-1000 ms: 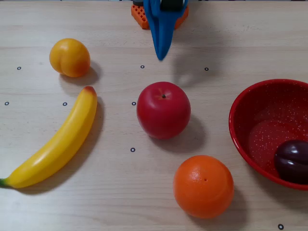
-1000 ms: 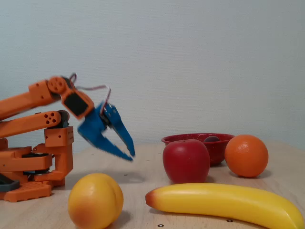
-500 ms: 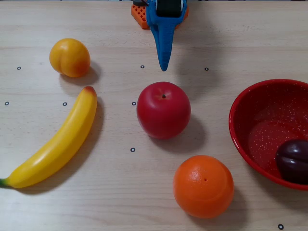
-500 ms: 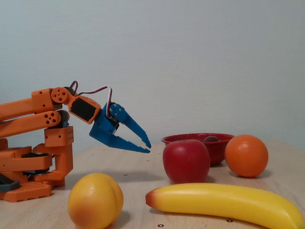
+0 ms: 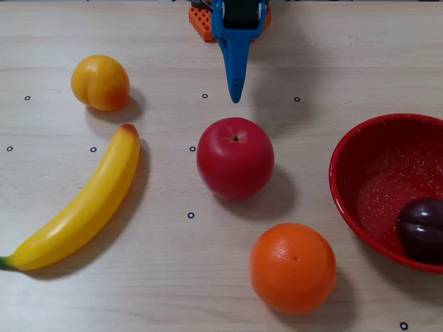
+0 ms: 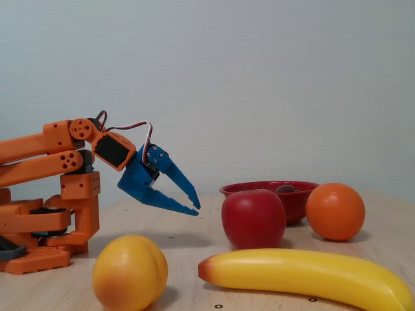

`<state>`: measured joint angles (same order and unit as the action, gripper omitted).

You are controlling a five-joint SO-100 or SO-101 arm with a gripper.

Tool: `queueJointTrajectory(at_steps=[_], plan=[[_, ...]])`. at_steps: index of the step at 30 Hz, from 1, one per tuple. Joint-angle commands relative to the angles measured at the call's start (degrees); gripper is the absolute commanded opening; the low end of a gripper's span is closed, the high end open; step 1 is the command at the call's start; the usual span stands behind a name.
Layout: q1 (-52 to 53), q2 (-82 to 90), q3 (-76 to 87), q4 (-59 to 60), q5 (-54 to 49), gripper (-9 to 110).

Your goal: Put plum in the red bowl.

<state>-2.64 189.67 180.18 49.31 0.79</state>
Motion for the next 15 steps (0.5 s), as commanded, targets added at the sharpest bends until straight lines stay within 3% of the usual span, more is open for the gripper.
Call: queueJointTrajectory(at_steps=[1,15], plan=[[1.23,1.23,2.46,-0.35,1.41,0],[1.32,1.23,2.37,-0.26,1.58,0]])
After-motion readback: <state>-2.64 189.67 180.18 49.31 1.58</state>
